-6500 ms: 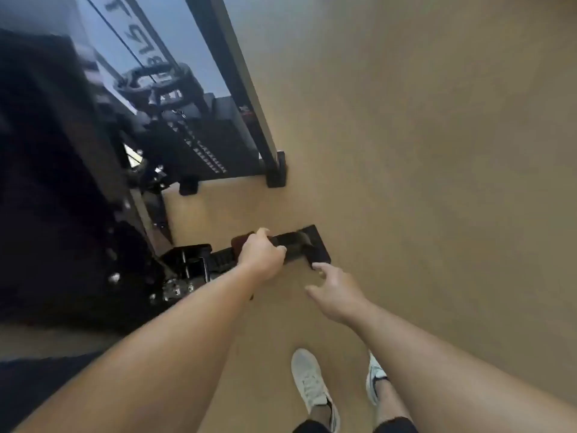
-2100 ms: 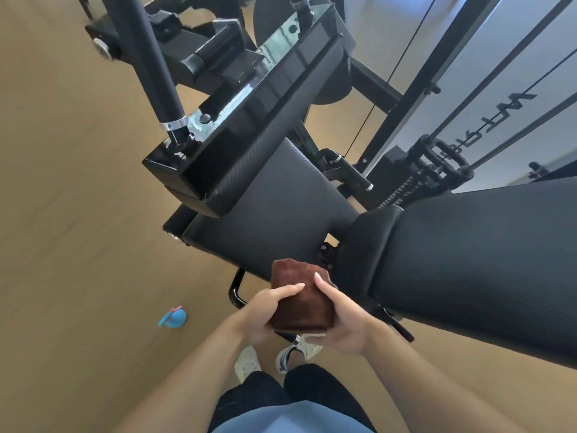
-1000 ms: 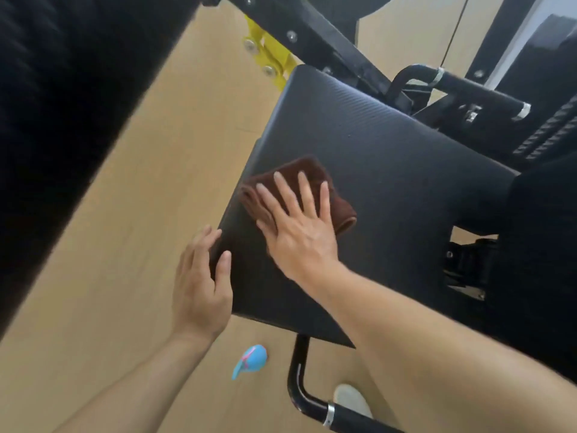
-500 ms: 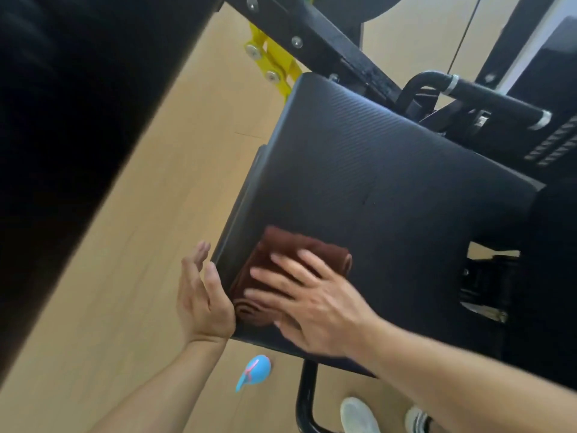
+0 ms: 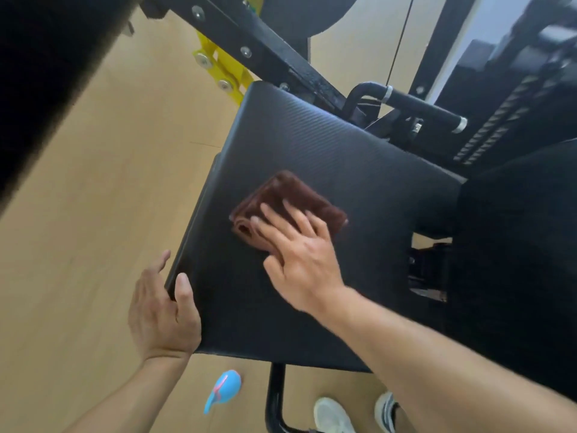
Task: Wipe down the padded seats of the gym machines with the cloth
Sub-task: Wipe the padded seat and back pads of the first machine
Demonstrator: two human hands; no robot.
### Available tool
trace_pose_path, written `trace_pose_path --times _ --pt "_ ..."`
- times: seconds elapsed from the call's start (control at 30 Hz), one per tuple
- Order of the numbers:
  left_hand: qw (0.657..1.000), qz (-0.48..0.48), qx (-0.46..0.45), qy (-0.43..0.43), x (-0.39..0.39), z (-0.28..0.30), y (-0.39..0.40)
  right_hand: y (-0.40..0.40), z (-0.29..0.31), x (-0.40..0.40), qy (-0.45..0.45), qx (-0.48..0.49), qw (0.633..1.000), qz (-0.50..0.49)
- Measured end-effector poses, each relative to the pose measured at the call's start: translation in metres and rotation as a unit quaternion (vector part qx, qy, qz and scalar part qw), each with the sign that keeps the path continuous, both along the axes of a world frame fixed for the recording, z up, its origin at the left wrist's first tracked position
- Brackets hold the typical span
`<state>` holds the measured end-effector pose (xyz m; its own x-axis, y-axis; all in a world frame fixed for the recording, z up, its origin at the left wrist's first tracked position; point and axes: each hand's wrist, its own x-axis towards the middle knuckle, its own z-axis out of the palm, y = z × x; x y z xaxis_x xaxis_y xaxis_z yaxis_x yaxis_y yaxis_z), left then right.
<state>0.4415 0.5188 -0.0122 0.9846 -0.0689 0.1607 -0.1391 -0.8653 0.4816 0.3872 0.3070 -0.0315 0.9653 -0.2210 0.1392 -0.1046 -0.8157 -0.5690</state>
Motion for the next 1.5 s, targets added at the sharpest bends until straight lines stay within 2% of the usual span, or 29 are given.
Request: trace_pose_path --times 0.1,0.17,0.27,0.33,0.4,0.53,0.6,0.7,0.8,0.9,1.03,1.1,1.17,1.23,1.4,1.5 --pt "1.000 0.001 0.023 0.004 -0.002 0.004 -0.003 0.061 -0.012 -0.101 0.021 -0.007 0.997 0.071" --pt "0.996 -0.015 0.084 -0.016 -0.006 0.010 -0.005 0.079 -0.022 -0.131 0.058 -0.014 0.996 0.069" --pt "0.972 -0.143 0.165 -0.081 -0.018 0.020 -0.019 0.061 -0.026 -0.111 0.092 -0.043 0.995 0.021" --pt "0.948 -0.266 0.151 -0.092 -0.027 0.021 -0.045 0.038 -0.025 -0.088 0.101 -0.070 0.992 0.004" --pt "0.938 -0.321 0.115 -0.064 -0.028 0.019 -0.076 0.015 -0.023 -0.068 0.106 -0.083 0.991 0.002" --pt "0.957 -0.282 0.071 -0.008 -0.003 0.001 -0.125 -0.049 -0.027 -0.018 0.113 -0.083 0.989 -0.051" --pt "0.961 -0.249 0.121 0.014 0.007 -0.010 -0.136 -0.092 -0.034 0.014 0.146 -0.077 0.983 -0.081" --pt "0.936 -0.234 0.262 -0.016 0.006 -0.025 -0.141 -0.172 -0.042 0.054 0.204 -0.016 0.962 -0.181" --pt "0.930 -0.231 0.285 -0.027 0.005 -0.030 -0.144 -0.222 -0.045 0.063 0.227 0.066 0.938 -0.253" --pt "0.924 -0.229 0.305 -0.028 0.005 -0.029 -0.146 -0.207 -0.040 0.053 0.157 0.072 0.945 -0.277" --pt "0.924 -0.224 0.309 -0.017 0.004 -0.025 -0.148 -0.124 -0.030 -0.004 0.094 0.070 0.951 -0.287" --pt "0.924 -0.222 0.310 -0.009 0.005 -0.023 -0.149 -0.057 -0.028 -0.065 0.104 0.050 0.964 -0.240" --pt "0.926 -0.222 0.306 -0.007 0.004 -0.021 -0.150 0.007 -0.027 -0.128 0.151 0.062 0.971 -0.173" --pt "0.928 -0.221 0.301 -0.009 0.003 -0.020 -0.150 0.040 -0.033 -0.162 0.188 0.040 0.972 -0.133" --pt "0.932 -0.218 0.289 -0.017 0.003 -0.021 -0.150 0.001 -0.047 -0.116 0.144 0.000 0.970 -0.195" --pt "0.936 -0.213 0.281 -0.018 0.002 -0.022 -0.150 -0.076 -0.052 -0.055 0.159 0.033 0.927 -0.339"
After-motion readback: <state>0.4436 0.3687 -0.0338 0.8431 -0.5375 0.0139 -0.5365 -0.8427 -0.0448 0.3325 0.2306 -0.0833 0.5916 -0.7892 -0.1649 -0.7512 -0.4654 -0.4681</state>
